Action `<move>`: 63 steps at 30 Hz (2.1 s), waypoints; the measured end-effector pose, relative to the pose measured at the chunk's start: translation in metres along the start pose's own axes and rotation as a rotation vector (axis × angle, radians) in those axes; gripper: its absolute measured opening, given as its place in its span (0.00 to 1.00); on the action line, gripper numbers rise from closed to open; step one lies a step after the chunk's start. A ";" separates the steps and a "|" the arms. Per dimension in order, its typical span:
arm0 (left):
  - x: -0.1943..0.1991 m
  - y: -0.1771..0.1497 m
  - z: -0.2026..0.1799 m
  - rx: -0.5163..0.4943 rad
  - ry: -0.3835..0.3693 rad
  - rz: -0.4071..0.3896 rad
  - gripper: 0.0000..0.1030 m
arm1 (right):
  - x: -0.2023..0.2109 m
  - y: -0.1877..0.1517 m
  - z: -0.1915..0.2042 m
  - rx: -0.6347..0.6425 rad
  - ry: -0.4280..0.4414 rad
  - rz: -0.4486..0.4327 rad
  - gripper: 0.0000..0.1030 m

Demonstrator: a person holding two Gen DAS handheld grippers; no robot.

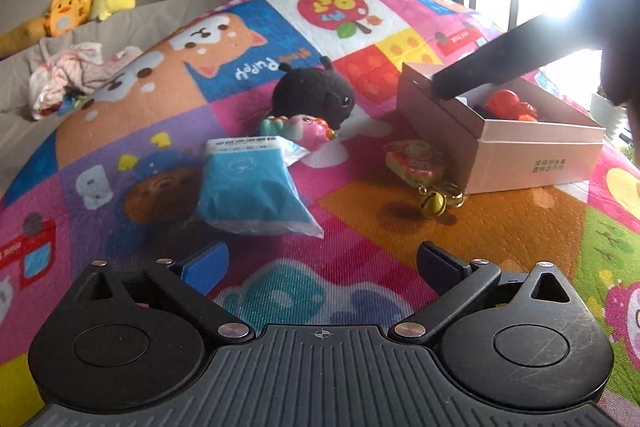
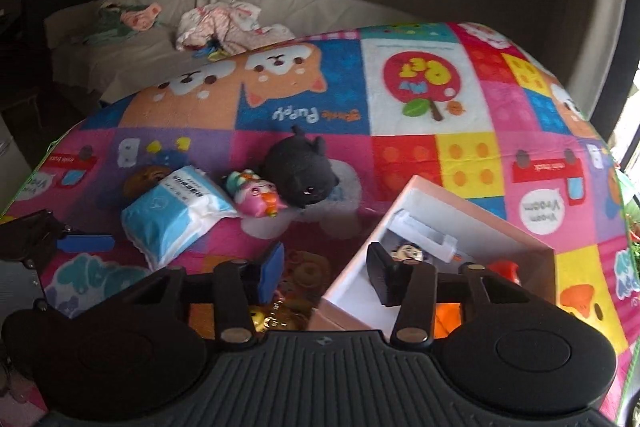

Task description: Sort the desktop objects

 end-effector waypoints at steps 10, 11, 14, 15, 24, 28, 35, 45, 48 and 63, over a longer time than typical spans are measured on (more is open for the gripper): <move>0.009 -0.002 -0.001 0.004 0.000 -0.071 1.00 | -0.107 -0.001 0.037 0.139 -0.163 0.186 0.25; 0.009 -0.002 0.001 0.013 -0.003 -0.069 1.00 | -0.103 -0.004 0.036 0.121 -0.140 0.198 0.25; 0.008 -0.001 0.003 0.027 -0.009 -0.066 1.00 | -0.076 -0.020 0.045 0.163 -0.063 0.197 0.25; 0.008 -0.001 0.003 0.027 -0.009 -0.065 1.00 | -0.062 -0.029 0.048 0.195 -0.032 0.191 0.25; 0.003 -0.003 0.001 0.015 0.004 -0.031 1.00 | 0.021 -0.094 0.025 0.313 -0.074 0.116 0.59; 0.000 -0.003 0.000 0.009 0.022 -0.012 1.00 | 0.031 -0.116 0.002 0.335 -0.174 0.085 0.68; -0.005 -0.003 -0.006 -0.027 0.063 0.020 1.00 | 0.040 -0.142 -0.068 -0.017 -0.239 0.085 0.86; 0.004 0.019 -0.021 -0.050 0.072 -0.044 1.00 | 0.052 -0.194 -0.107 -0.520 0.001 0.089 1.00; 0.003 0.047 -0.034 -0.152 0.087 -0.115 1.00 | 0.051 -0.197 -0.104 -0.548 -0.015 0.054 1.00; -0.156 0.100 0.016 -0.170 0.140 0.241 0.87 | 0.055 -0.203 -0.102 -0.589 -0.030 -0.007 1.00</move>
Point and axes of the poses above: each gripper's, at about its wrist camera, not at the fingertips, and x roughly against the way its jaws point, z to its left, y to its top, the point moved 4 cm from there along -x, roughly the way its jaws point, and after that the axes turned 5 degrees about -y, right-handed, at the moved point
